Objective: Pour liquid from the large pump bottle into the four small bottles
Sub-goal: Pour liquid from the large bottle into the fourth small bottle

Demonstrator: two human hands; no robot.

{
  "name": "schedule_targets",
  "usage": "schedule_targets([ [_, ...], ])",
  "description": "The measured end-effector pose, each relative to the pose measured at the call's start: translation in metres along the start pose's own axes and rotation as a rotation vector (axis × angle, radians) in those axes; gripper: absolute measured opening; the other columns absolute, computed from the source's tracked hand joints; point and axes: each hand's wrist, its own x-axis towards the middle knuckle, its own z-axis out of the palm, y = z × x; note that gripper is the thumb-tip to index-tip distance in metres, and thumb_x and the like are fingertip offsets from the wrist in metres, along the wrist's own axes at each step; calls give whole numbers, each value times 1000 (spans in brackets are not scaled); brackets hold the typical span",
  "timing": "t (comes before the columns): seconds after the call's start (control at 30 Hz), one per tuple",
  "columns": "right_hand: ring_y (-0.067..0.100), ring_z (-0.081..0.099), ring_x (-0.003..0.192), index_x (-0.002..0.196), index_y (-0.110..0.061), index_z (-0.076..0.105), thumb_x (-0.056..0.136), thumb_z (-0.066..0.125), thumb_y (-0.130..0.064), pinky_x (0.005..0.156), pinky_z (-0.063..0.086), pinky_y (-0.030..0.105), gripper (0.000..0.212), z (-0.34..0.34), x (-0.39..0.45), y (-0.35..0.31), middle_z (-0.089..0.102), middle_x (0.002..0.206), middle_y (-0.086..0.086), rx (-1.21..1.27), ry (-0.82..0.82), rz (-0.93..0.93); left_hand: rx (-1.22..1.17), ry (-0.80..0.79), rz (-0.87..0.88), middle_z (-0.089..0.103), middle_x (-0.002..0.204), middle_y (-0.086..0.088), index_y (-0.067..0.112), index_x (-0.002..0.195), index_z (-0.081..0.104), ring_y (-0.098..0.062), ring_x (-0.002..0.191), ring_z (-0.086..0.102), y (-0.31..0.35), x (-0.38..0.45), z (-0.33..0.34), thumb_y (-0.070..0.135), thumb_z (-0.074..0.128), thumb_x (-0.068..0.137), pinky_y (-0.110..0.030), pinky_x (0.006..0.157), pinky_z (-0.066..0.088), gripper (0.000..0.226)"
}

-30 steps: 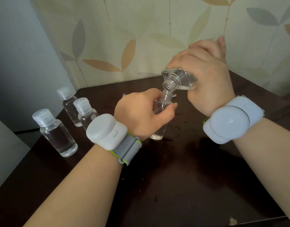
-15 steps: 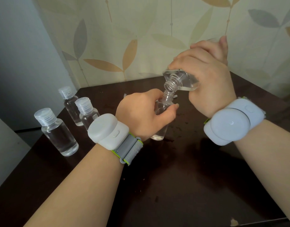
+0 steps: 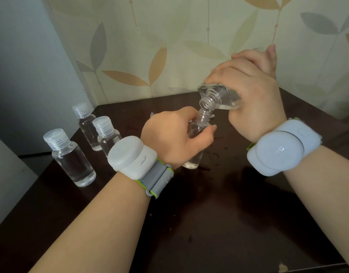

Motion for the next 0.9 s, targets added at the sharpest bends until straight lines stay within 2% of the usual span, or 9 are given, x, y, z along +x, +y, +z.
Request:
schedule_targets([
  [0.27, 40, 47, 97, 91, -11, 67, 56, 57, 17, 94, 23, 70, 46, -6, -1, -9, 60, 88, 5, 18, -18, 174, -113, 72, 49, 62, 59, 0, 16, 88, 66, -20, 60, 56, 2, 2, -5, 53, 47, 69, -34, 64, 46, 45],
  [0.37, 33, 45, 98, 97, -17, 65, 59, 56, 13, 97, 22, 66, 50, -10, 0, -8, 50, 89, -7, 44, -84, 266, -136, 97, 41, 57, 55, 5, 19, 89, 66, -15, 57, 53, 1, 2, -5, 53, 50, 68, -33, 63, 46, 43],
  [0.43, 34, 48, 99, 100, -20, 63, 60, 55, 11, 97, 28, 60, 52, -13, 1, -4, 54, 91, -5, 124, -163, 332, -170, 144, 34, 52, 52, 9, 21, 89, 66, -12, 59, 52, -1, 3, -6, 60, 51, 66, -30, 62, 46, 48],
  [0.53, 26, 53, 96, 100, -27, 59, 59, 59, 13, 88, 43, 35, 57, -16, 1, 4, 57, 93, -6, 287, -217, 459, -254, 173, 6, 53, 52, 11, 23, 89, 66, -10, 59, 51, -5, 5, -7, 62, 52, 63, -26, 60, 44, 49],
  [0.57, 20, 54, 93, 98, -30, 56, 59, 62, 14, 79, 44, 21, 59, -16, 0, 7, 56, 93, -9, 327, -229, 500, -274, 170, -9, 53, 53, 10, 23, 88, 66, -11, 56, 50, -6, 6, -7, 58, 56, 65, -27, 60, 44, 44],
  [0.63, 12, 52, 82, 93, -37, 52, 58, 71, 12, 61, 40, 11, 62, -14, 0, 12, 56, 94, -8, 402, -267, 576, -329, 155, -40, 57, 57, 6, 22, 86, 65, -10, 55, 50, -7, 7, -6, 52, 57, 67, -29, 63, 45, 36],
  [0.7, 10, 51, 76, 90, -41, 49, 57, 77, 7, 59, 43, 13, 64, -12, 0, 16, 59, 97, -1, 500, -281, 665, -417, 132, -59, 60, 63, 5, 25, 77, 62, -11, 58, 52, -10, 9, -5, 48, 59, 67, -28, 65, 46, 25],
  [0.8, 12, 54, 77, 97, -29, 43, 52, 80, 4, 75, 48, 32, 67, -7, 0, 20, 61, 92, -6, 649, -269, 781, -540, 92, -71, 61, 67, 11, 30, 72, 51, -8, 61, 56, -11, 10, -5, 40, 61, 67, -20, 65, 47, 15],
  [0.9, 14, 53, 73, 85, -27, 43, 47, 79, 6, 75, 49, 37, 61, -5, -1, 18, 61, 81, -12, 746, -254, 808, -684, 50, -86, 59, 72, 6, 28, 77, 46, -29, 75, 64, -11, 10, -2, 31, 60, 70, -36, 76, 54, 16],
])
